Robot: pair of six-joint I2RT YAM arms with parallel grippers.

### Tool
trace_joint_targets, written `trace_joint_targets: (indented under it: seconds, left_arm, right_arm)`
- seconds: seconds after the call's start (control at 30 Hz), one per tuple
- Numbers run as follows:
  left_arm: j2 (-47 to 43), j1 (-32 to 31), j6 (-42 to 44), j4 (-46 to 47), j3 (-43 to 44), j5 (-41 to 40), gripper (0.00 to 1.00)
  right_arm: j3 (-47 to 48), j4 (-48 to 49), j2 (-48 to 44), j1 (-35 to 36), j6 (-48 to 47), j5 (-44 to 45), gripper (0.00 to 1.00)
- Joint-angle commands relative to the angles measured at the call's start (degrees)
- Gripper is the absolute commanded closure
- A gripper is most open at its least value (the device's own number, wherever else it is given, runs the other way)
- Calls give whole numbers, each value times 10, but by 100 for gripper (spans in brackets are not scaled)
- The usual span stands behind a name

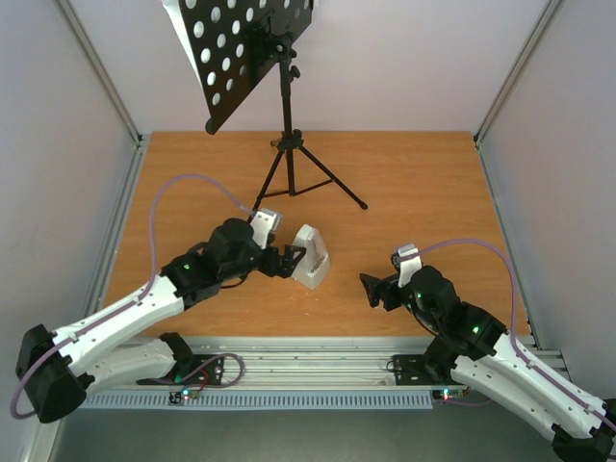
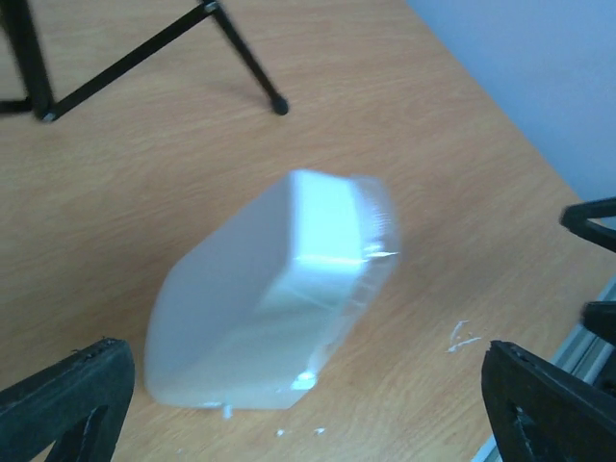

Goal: Pack up the instrument practice props
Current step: Adjust the metronome at the center of the board.

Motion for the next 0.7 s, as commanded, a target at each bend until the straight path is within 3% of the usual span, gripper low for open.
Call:
trace_joint_targets:
  seconds: [0.0, 0.23, 0.67]
  left_arm:
    - [-20, 77, -11, 54, -59, 152, 1]
    - [-8, 151, -23, 274, -157, 326, 1]
    - [91, 179, 43, 349, -158, 376, 0]
  right_arm:
    - [17, -19, 9, 3, 41, -29, 3]
    - [10, -30, 8, 2, 65, -48, 4]
    - [-11, -5, 9, 2, 59, -116, 4]
